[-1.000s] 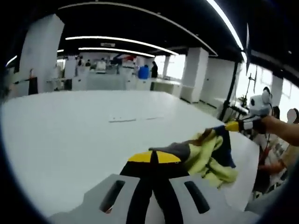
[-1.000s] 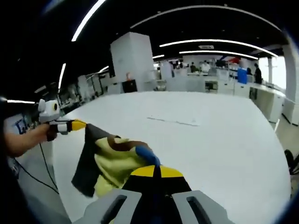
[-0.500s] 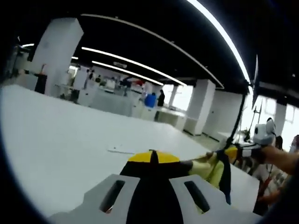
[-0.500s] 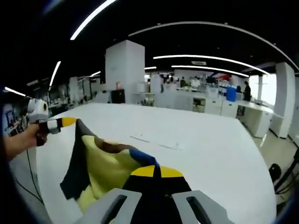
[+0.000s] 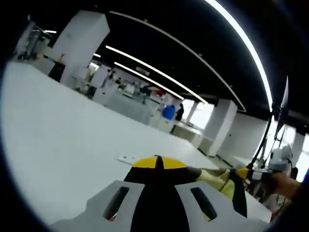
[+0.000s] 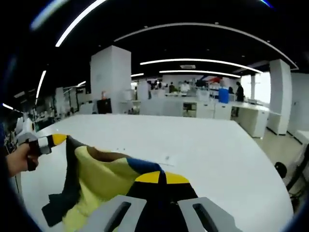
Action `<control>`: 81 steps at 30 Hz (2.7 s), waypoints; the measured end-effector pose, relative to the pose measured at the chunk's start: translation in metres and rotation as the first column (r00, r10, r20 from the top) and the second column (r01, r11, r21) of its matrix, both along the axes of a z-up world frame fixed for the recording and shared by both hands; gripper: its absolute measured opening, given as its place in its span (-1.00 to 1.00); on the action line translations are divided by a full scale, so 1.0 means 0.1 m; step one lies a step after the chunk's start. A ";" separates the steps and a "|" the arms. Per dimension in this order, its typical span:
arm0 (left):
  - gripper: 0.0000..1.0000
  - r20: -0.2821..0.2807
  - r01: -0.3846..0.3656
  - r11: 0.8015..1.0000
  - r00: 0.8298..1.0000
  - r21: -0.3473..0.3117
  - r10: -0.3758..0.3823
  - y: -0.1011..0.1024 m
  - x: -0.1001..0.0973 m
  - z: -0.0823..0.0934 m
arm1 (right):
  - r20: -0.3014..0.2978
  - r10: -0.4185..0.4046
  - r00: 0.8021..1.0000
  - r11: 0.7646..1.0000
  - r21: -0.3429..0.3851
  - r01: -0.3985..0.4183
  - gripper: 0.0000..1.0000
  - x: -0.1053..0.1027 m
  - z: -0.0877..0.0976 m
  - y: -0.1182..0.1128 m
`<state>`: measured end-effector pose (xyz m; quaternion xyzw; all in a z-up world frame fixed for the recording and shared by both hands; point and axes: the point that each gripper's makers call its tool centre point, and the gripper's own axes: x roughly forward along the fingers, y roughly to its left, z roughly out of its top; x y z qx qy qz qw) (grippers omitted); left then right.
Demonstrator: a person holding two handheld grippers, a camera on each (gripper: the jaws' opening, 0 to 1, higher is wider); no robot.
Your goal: Fold the garment on the visible template until the final outline fits inside the template.
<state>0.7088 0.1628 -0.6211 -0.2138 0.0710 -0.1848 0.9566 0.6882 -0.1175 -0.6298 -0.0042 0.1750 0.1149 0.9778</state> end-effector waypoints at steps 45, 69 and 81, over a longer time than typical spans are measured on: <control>-0.65 -0.289 0.072 0.950 0.957 0.305 0.021 0.03 0.23 -1.26 | -0.341 -0.010 0.940 1.000 -0.006 0.009 -0.27 0.33 -1.22 -0.25; 0.18 -0.266 0.291 0.896 0.941 0.334 -0.206 0.09 -0.61 -0.82 | -0.425 0.178 0.887 0.984 0.061 -0.168 0.48 -0.69 -0.79 -0.12; 0.17 -0.278 0.355 0.867 0.923 0.349 -0.267 0.11 -1.16 -0.76 | -0.429 0.140 0.892 0.990 0.036 -0.138 0.41 -1.16 -0.72 -0.30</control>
